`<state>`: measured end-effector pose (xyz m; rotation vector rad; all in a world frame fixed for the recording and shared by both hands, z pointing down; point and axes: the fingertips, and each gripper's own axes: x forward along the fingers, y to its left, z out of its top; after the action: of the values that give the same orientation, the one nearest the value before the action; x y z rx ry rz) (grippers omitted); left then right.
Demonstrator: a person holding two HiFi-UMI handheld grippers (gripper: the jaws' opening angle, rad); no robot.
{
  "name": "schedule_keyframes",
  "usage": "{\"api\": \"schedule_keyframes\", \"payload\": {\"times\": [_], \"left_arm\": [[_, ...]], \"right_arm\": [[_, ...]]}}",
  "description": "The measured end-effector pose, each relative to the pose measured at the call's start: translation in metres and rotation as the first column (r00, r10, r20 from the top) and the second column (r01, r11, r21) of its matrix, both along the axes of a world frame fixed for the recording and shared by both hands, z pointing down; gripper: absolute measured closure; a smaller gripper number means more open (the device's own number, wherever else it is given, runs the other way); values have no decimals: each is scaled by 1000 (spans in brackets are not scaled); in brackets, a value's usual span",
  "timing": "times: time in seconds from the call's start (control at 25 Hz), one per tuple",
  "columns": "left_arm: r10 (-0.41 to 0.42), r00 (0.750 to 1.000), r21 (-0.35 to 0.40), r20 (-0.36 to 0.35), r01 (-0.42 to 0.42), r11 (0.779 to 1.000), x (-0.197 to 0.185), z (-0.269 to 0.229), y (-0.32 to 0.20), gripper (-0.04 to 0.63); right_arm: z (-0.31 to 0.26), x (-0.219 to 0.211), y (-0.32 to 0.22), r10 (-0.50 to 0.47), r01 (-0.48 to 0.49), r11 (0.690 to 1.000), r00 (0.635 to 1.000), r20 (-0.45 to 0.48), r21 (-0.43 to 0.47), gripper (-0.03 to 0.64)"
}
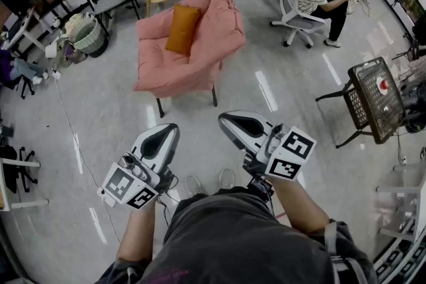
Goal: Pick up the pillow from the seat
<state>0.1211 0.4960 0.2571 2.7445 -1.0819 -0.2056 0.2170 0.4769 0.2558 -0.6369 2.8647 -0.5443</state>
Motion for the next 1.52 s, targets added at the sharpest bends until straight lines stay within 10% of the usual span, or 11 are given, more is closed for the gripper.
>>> {"api": "schedule_keyframes", "payload": {"times": [0.8,1.52], "left_arm": [[-62,998,-24,-19,62,998,17,17,-26,584],[-94,994,-77,-56,90,993,-68,43,-158,584]], "right_arm": [[15,37,-29,-5,5,999,1000,1,-50,601],[40,-30,-165,7,-11,994,999,-43,-109,601]]}}
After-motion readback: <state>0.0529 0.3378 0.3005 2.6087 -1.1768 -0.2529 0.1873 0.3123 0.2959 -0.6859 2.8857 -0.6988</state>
